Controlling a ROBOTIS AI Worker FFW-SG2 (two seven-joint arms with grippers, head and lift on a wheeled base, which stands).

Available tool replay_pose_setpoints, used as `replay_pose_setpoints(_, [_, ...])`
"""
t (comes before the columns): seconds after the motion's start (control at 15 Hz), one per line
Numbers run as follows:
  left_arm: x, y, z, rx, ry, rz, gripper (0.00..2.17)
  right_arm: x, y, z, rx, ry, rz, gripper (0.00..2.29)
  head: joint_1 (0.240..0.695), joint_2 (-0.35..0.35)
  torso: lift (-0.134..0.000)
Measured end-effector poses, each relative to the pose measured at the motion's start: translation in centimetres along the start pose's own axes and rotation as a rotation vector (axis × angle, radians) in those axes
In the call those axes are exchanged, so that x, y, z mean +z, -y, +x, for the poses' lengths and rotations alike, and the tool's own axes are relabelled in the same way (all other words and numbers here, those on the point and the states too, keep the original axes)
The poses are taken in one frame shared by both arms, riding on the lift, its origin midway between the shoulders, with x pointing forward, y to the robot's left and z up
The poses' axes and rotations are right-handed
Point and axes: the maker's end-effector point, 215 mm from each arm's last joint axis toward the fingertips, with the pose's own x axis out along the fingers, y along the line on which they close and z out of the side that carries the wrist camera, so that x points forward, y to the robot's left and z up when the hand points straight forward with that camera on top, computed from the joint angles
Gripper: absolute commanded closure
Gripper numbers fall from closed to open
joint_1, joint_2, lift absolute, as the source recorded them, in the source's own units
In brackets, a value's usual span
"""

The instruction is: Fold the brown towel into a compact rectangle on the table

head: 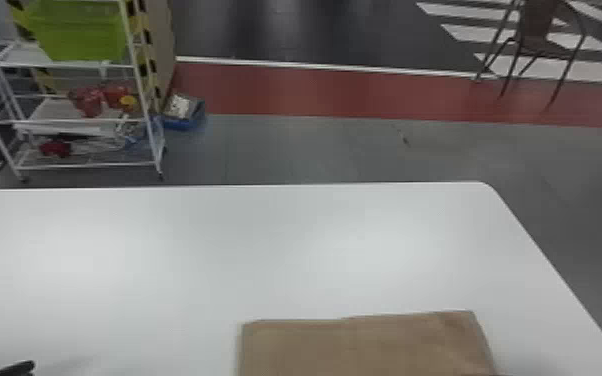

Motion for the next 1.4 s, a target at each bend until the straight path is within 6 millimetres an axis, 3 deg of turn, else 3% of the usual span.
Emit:
replay_pose_setpoints(0.13, [-0.1,0.0,0.2,-0.003,-0.004,-0.001,0.06,0.3,-0.3,0.1,0.008,0.005,0.002,0.49,0.695,-0.136,-0.122])
replay_pose_setpoints(0.4, [-0.1,0.0,0.1,0.0,-0.002,-0.002,0.06,0.3,-0.5,0.5,0.009,-0.001,-0.002,0.85,0.695,-0.129,-0.122])
replay_pose_setpoints(0.8, [-0.1,0.0,-0.1,0.001,-0.001,-0.001,0.06,0.8,-1.9,0.0,0.051,0.018,0.022,0.85,0.695,-0.117,-0.122])
replay_pose_setpoints(1.07, [-0.2,0.0,0.0,0.0,-0.002,-0.001,0.06,1.6,-2.9,-0.2,0.06,0.033,-0.007,0.6,0.695,-0.115,-0.122])
replay_pose_setpoints(1.13, [-0.2,-0.1,0.0,0.0,-0.002,-0.002,0.06,1.6,-2.9,-0.1,0.058,0.031,-0.01,0.61,0.695,-0.114,-0.122])
replay_pose_setpoints(1.27, [-0.2,-0.1,0.0,-0.001,-0.002,-0.003,0.06,1.6,-3.1,0.2,0.059,0.026,-0.014,0.94,0.695,-0.11,-0.122])
replay_pose_setpoints(1.33, [-0.2,0.0,0.1,-0.002,-0.003,-0.003,0.06,1.6,-3.2,0.4,0.059,0.023,-0.017,0.96,0.695,-0.108,-0.122])
replay_pose_setpoints(1.4, [-0.2,0.0,0.1,-0.002,-0.003,-0.003,0.06,1.6,-3.2,0.5,0.056,0.02,-0.02,0.74,0.695,-0.106,-0.122])
